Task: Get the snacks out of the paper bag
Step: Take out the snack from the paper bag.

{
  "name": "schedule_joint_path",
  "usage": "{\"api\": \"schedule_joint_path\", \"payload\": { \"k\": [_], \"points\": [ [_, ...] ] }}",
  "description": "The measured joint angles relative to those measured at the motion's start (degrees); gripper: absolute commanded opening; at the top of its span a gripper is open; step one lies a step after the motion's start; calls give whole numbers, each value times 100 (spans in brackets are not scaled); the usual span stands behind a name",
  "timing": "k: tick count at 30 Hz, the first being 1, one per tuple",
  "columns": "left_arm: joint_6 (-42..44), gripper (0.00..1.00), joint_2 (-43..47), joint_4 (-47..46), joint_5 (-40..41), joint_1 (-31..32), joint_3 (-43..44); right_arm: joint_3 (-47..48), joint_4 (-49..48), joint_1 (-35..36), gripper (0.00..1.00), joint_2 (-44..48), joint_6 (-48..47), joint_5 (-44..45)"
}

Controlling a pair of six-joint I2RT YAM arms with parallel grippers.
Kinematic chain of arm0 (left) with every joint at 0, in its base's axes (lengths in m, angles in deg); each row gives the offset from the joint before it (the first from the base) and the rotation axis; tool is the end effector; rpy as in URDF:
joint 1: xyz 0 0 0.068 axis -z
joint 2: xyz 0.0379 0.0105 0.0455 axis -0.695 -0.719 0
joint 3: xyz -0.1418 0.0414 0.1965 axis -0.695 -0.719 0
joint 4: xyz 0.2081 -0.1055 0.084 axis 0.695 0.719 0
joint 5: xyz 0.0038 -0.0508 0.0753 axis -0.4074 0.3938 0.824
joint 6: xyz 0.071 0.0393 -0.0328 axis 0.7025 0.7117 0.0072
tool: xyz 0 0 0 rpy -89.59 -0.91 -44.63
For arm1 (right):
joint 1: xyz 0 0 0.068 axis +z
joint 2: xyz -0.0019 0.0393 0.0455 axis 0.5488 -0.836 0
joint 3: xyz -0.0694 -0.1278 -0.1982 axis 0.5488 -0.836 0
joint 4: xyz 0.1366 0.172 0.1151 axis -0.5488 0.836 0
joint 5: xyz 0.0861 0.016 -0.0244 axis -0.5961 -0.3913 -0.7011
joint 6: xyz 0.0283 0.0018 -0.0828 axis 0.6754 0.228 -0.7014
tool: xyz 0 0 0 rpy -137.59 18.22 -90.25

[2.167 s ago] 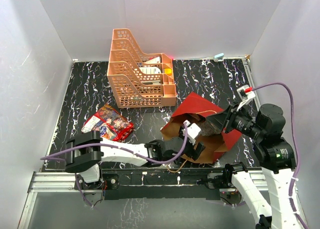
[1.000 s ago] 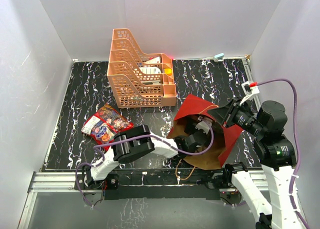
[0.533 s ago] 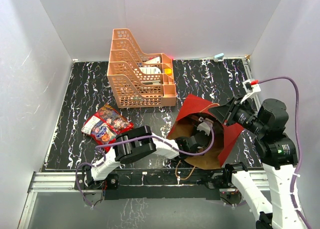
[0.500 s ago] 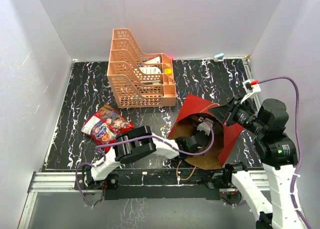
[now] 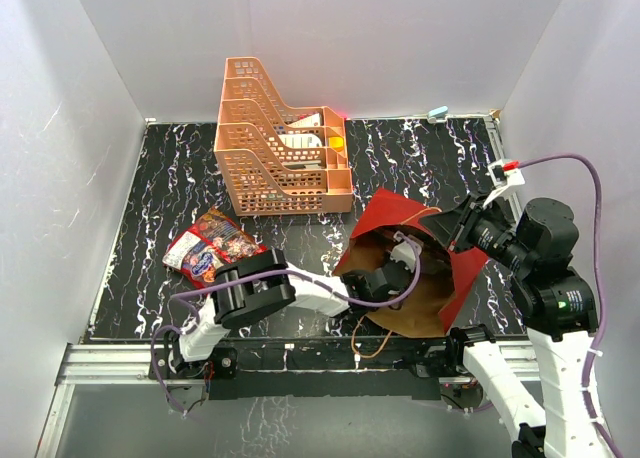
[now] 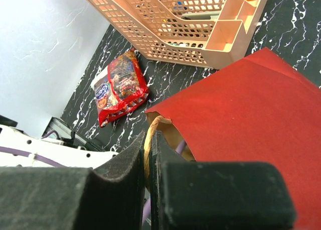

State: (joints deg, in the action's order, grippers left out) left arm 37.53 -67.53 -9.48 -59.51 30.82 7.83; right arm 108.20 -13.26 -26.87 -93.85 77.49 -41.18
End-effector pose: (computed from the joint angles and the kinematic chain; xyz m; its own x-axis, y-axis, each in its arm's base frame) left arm 0.1607 -0.4462 0.1210 -0.2975 0.0247 -0.9544 0.6518 0.7357 -0.1842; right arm 0.1330 0.0550 0.3747 -0.5139 0.2922 -0.8066 -0.4071 0.7445 0.5291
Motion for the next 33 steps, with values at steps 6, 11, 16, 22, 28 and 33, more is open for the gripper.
{"api": "schedule_joint_path", "payload": {
  "k": [6,11,16,22,28,33],
  "points": [
    [-175,0,776,442,-614,-2,-426,59,4,0,7,-2,-24,160],
    [-317,0,1547,975,-960,-2,-634,79,20,0,7,-15,-127,254],
    [-444,0,2470,1585,-1252,-2,-992,81,70,0,7,4,-168,511],
    [-448,0,3683,2500,-1576,-4,-1419,44,92,0,7,170,-111,852],
    [-168,0,5110,3724,-2015,-4,-1456,39,87,0,7,302,52,1165],
    [-258,0,6347,4741,-1836,-4,-1517,39,87,0,7,378,127,1290]
  ]
}}
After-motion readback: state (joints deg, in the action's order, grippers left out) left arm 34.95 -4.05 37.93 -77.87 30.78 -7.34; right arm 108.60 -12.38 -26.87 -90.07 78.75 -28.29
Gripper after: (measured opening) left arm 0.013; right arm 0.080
